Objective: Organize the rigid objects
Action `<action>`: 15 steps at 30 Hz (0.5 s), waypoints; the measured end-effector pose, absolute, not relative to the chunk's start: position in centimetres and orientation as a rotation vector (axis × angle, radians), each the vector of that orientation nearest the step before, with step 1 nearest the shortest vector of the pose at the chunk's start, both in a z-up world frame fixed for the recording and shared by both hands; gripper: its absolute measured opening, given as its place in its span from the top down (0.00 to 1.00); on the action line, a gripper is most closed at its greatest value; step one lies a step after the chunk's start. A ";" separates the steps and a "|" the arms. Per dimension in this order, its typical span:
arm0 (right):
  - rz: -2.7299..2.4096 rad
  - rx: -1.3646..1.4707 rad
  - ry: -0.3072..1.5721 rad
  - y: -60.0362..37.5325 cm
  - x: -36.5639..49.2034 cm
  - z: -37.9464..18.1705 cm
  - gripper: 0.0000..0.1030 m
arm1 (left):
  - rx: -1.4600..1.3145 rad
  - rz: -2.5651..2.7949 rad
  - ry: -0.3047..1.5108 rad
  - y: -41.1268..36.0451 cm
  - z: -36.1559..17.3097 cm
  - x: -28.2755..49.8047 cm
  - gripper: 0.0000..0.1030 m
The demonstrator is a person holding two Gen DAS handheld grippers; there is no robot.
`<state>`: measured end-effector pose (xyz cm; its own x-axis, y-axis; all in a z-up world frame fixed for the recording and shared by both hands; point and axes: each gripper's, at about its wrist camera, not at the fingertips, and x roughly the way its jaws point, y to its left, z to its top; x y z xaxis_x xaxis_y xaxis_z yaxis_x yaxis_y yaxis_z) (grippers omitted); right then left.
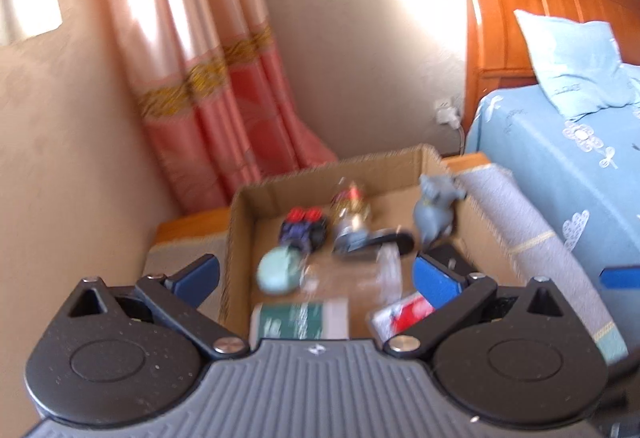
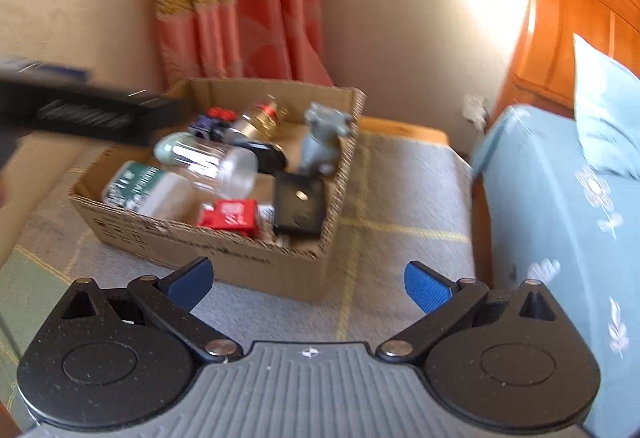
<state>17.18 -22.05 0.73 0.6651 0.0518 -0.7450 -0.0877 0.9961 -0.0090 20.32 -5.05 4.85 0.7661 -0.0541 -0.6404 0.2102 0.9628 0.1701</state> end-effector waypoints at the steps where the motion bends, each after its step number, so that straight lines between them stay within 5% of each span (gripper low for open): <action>1: 0.056 -0.036 0.853 -22.1 17.1 0.7 0.00 | 0.231 -0.126 0.698 -4.6 4.5 19.5 0.01; 15: -0.017 0.020 0.897 -21.0 15.0 1.5 0.00 | 0.158 -0.068 0.836 -2.4 2.5 14.5 0.01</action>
